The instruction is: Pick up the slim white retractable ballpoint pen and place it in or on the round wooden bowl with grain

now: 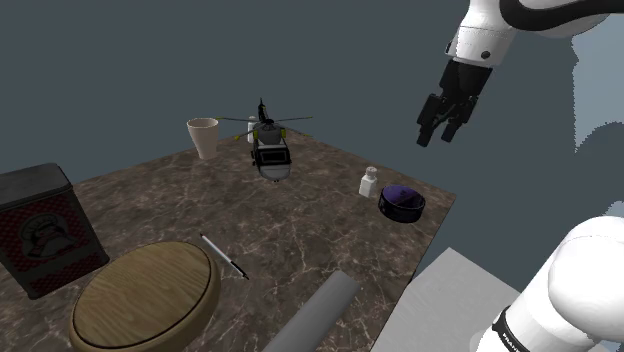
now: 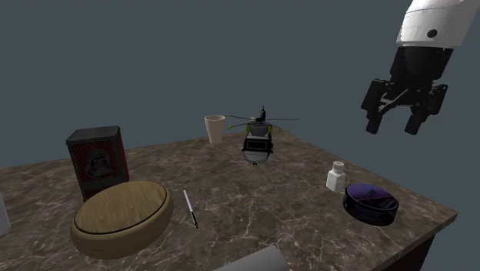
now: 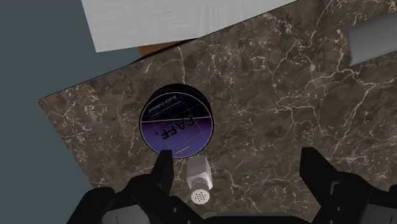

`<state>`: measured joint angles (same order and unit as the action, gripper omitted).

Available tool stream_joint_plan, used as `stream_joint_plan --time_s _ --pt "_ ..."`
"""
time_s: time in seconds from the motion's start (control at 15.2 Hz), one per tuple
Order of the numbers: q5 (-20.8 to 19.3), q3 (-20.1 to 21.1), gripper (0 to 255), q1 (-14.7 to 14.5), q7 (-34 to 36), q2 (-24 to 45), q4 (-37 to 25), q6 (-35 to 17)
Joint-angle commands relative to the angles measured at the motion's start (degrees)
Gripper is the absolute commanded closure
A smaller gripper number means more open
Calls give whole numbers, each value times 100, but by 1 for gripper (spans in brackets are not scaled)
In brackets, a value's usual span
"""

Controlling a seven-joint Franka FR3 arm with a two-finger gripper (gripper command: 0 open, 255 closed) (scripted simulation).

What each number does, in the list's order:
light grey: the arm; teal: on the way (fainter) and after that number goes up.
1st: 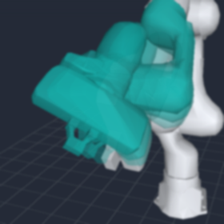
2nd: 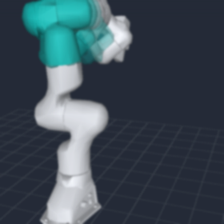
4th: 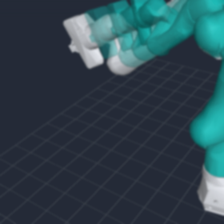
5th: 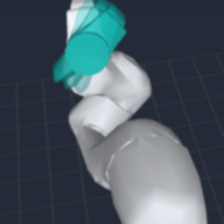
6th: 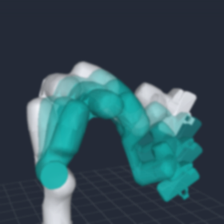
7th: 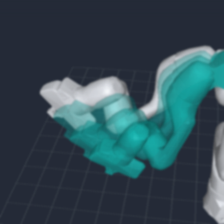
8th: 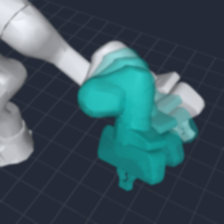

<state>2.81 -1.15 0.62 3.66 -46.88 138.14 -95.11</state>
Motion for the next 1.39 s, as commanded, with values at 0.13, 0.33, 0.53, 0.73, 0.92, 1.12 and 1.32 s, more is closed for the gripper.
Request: stream_joint_plan --time_s 0.13,0.33,0.53,0.73,0.92,1.12,1.32 --pt "148 127 0 -107 81 235 51 -288" --pt "358 316 0 -267 189 627 78 -717" --pt "554 505 0 -421 284 1063 46 -1138" --pt "729 691 0 -568 369 1535 -46 -1542" --pt "878 874 0 -705 448 2036 -197 -1923" --pt "996 1054 0 -831 526 2560 -405 -2275" --pt "1075 1229 0 -946 608 3101 -668 -2593"
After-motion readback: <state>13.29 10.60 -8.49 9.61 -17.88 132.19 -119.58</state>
